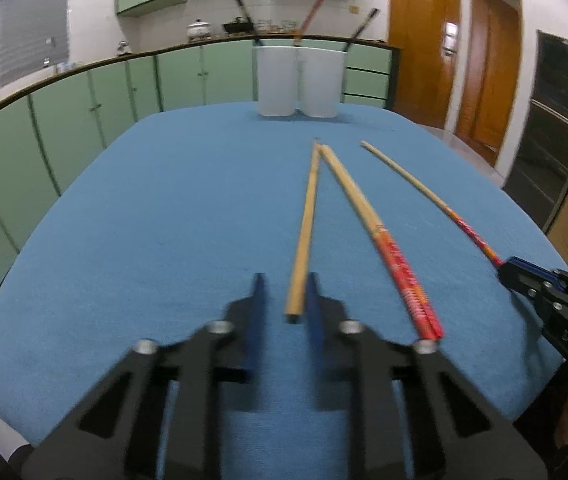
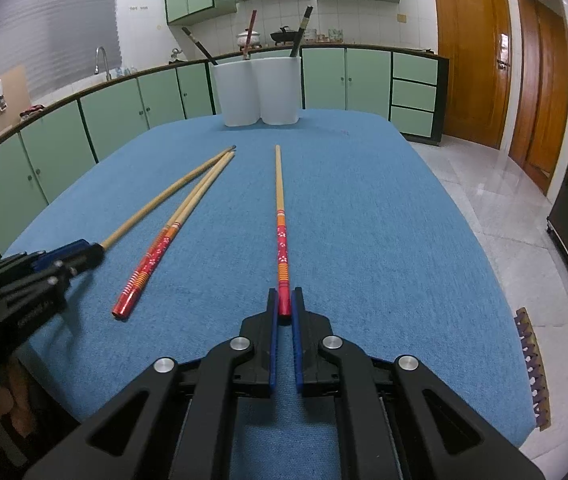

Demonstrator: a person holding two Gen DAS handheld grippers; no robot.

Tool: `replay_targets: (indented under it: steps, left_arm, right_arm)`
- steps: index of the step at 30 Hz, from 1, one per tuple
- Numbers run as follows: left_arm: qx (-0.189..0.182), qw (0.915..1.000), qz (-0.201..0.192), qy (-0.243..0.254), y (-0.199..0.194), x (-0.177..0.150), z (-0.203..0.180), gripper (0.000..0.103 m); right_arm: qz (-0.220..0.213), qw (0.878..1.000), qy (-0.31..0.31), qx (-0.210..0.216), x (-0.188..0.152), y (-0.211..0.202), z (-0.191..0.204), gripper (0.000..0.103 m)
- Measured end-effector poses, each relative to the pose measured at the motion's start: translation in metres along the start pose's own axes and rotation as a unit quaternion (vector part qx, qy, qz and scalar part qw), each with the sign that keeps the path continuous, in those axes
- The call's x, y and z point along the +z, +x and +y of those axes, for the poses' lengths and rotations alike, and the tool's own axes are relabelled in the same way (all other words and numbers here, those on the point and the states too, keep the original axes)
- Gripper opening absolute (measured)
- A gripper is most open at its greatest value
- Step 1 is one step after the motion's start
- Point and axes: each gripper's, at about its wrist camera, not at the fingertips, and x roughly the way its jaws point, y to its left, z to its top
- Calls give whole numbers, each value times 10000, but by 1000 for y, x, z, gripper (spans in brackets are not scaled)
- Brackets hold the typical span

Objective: Organize utensils
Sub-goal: 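Grasp a red-patterned chopstick with the right gripper while the left grasps a plain wooden one, then lift and carry both chopsticks to the white holder with both grippers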

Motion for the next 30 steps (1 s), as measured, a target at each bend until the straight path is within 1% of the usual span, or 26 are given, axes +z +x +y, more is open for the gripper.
replay_targets:
  steps: [5, 9, 11, 12, 13, 14, 15, 17, 18, 19, 21, 22, 26, 30]
  left_arm:
    - [360, 9989, -21, -302, -6, -2, 17, 9]
    - [351, 9990, 38, -261, -11, -5, 16, 10]
    - [327, 9993, 29, -152, -12, -4, 15, 16]
    - [289, 9995, 37, -142, -11, -4, 16, 28]
    - [269, 9995, 46, -157, -10, -3, 17, 34]
    - [208, 9996, 44, -198, -9, -2, 20, 38]
    - [141, 9996, 52, -219, -8, -2, 22, 38]
    - [64, 9998, 38, -201, -7, -3, 24, 37]
    - [20, 9998, 42, -198, -7, -3, 24, 32]
    - [-43, 9998, 42, -202, -7, -3, 24, 17]
    - [-137, 9996, 75, -224, -8, -2, 25, 6]
    - [-177, 9995, 76, -249, -10, -2, 25, 6]
    - [-176, 9992, 80, -337, -21, 4, 26, 6]
    - [-164, 9989, 33, -436, -43, 18, 28, 6]
  right_arm:
    - [-20, 10000, -84, -4, -1, -1, 5, 9]
    - [-40, 9998, -200, 56, -3, -2, 13, 9]
    - [-53, 9997, -249, 46, -3, -3, 16, 9]
    - [-52, 9997, -232, 51, -4, -4, 16, 9]
    - [-48, 9998, -199, 55, -4, -4, 15, 9]
    - [-49, 9998, -186, 53, -4, -4, 14, 9]
    - [-51, 9998, -183, 49, -4, -5, 14, 9]
    - [-52, 9998, -196, 34, -4, -4, 15, 9]
    - [-51, 9998, -205, 25, -4, -4, 15, 9]
    - [-50, 9997, -220, 16, -4, -3, 16, 9]
    - [-41, 9997, -227, 5, -3, -3, 16, 8]
    - [-30, 9997, -229, 12, -2, -2, 17, 6]
    - [-60, 9999, -122, 58, 2, -10, 16, 6]
    - [-192, 9998, -38, 86, 13, -31, 14, 6]
